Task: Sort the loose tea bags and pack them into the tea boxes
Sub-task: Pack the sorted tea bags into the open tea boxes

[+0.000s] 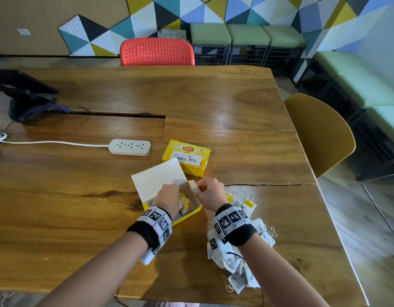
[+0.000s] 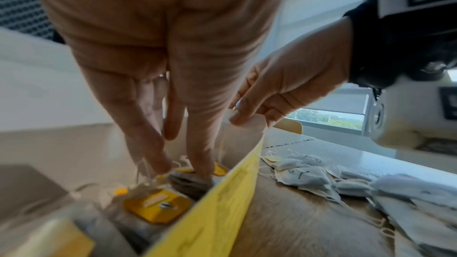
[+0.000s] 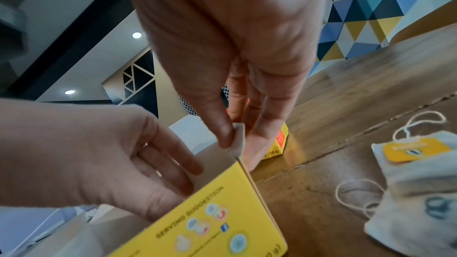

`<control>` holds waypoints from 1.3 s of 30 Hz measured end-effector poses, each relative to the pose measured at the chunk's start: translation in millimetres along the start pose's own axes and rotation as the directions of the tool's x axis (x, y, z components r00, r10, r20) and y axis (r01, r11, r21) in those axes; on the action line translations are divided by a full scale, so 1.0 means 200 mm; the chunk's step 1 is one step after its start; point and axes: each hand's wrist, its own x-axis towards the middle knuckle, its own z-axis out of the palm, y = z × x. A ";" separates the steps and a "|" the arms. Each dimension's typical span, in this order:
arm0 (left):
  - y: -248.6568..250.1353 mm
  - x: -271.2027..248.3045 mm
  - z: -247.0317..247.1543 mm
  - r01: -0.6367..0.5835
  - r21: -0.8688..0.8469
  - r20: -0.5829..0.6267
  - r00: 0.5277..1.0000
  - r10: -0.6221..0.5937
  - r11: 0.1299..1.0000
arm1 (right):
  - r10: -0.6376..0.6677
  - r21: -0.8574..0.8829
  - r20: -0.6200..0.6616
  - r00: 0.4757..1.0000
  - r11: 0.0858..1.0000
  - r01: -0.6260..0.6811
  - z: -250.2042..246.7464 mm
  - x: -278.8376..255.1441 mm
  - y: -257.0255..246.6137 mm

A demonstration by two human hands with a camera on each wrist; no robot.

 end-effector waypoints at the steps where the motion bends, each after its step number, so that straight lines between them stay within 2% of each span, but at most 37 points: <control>1: 0.00 -0.01 0.01 -0.024 0.054 -0.026 0.999 0.026 0.998 | -0.003 0.000 0.002 1.000 1.000 0.003 0.00 0.00 0.00; 4: 0.00 -0.03 0.02 -0.113 0.168 -0.045 0.991 0.122 0.979 | -0.008 0.013 -0.011 1.000 1.000 0.008 0.01 0.00 0.01; 8: 0.00 -0.04 0.03 -0.181 0.217 0.081 0.983 0.167 0.959 | -0.014 0.017 0.012 1.000 1.000 0.014 -0.01 -0.01 0.00; 12: -0.02 -0.06 0.02 -0.169 0.169 0.054 0.985 0.162 0.971 | -0.010 0.056 -0.014 1.000 0.998 0.011 -0.04 0.00 0.02; 16: -0.04 -0.12 -0.01 -0.192 -0.048 -0.049 0.981 0.189 0.980 | -0.008 0.049 -0.116 0.993 0.999 0.014 -0.14 0.00 0.12; 18: -0.04 -0.20 -0.01 -0.233 -0.143 -0.091 0.971 0.221 0.962 | 0.020 -0.047 -0.118 0.993 0.999 -0.026 -0.18 0.00 0.20; 22: -0.06 -0.37 0.09 -0.381 -0.164 -0.156 0.921 0.358 0.910 | 0.123 -0.432 0.090 0.988 0.899 -0.072 -0.17 0.01 0.35; 24: -0.09 -0.40 0.16 -0.400 -0.151 -0.169 0.911 0.375 0.904 | 0.120 -0.480 0.117 0.986 0.876 -0.049 -0.15 0.02 0.37; 30: -0.14 -0.44 0.24 -0.393 -0.099 -0.235 0.902 0.362 0.914 | 0.155 -0.380 0.164 0.974 0.921 -0.083 -0.15 0.04 0.35; 36: -0.15 -0.49 0.23 -0.408 -0.134 -0.255 0.895 0.367 0.903 | 0.065 -0.044 0.079 0.995 0.997 -0.062 -0.18 -0.09 0.38; 39: -0.12 -0.50 0.22 -0.443 -0.222 -0.282 0.882 0.378 0.868 | 0.015 -0.003 0.086 0.996 1.000 -0.015 -0.17 -0.20 0.38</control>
